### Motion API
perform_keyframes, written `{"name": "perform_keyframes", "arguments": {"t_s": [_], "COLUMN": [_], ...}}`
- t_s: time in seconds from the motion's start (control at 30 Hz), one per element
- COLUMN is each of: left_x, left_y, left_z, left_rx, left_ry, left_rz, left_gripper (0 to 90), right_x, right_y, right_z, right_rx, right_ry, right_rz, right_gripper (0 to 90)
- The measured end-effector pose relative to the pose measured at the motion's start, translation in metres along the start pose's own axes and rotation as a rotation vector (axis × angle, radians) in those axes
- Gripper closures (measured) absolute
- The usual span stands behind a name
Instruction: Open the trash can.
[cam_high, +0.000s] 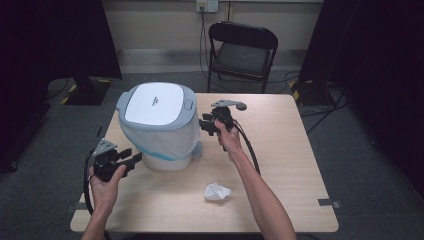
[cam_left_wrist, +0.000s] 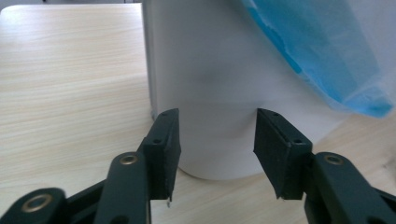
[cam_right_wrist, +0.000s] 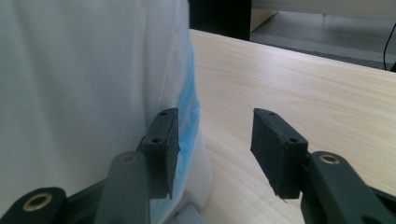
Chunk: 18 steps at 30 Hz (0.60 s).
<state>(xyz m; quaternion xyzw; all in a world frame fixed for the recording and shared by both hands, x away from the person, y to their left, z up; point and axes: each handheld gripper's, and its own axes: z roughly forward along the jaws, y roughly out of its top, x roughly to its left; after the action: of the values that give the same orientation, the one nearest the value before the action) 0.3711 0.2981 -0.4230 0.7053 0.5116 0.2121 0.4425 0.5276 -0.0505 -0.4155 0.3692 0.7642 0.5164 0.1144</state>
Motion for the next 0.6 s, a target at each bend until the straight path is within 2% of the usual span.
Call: {"name": "perform_keyframes", "arguments": {"t_s": [0.17, 0.27, 0.3, 0.33, 0.37, 0.47, 0.5, 0.57, 0.6], "left_x": [0.014, 0.023, 0.025, 0.026, 0.027, 0.034, 0.037, 0.039, 0.041], "left_y": [0.008, 0.013, 0.016, 0.018, 0.02, 0.024, 0.027, 0.031, 0.033], "left_z": [0.006, 0.011, 0.014, 0.015, 0.018, 0.024, 0.027, 0.031, 0.034], "left_rx": [-0.002, 0.004, 0.005, 0.01, 0.011, 0.007, 0.009, 0.016, 0.015], "left_ry": [0.078, 0.106, 0.12, 0.129, 0.142, 0.143, 0.147, 0.157, 0.157], "left_rz": [-0.017, -0.038, -0.04, -0.037, -0.029, -0.043, -0.043, -0.036, -0.039], "left_gripper": [52.7, 52.5, 52.5, 52.7, 52.8, 52.9, 53.0, 53.9, 53.9], "right_x": [0.011, 0.013, 0.011, 0.007, 0.004, -0.009, -0.011, -0.016, -0.016], "right_y": [-0.002, -0.002, -0.003, -0.004, -0.005, -0.004, -0.002, 0.01, 0.01], "right_z": [-0.004, -0.004, -0.002, 0.0, 0.002, 0.01, 0.012, 0.02, 0.02], "right_rx": [0.013, 0.045, 0.057, 0.066, 0.069, 0.046, 0.043, -0.006, -0.006], "right_ry": [0.018, 0.038, 0.023, -0.045, -0.078, -0.149, -0.151, -0.152, -0.152], "right_rz": [-0.035, -0.09, -0.095, -0.102, -0.094, -0.078, -0.073, -0.045, -0.045], "right_gripper": [47.4, 30.6, 32.0, 32.0, 31.8, 31.9, 31.3, 30.0, 30.0]}}
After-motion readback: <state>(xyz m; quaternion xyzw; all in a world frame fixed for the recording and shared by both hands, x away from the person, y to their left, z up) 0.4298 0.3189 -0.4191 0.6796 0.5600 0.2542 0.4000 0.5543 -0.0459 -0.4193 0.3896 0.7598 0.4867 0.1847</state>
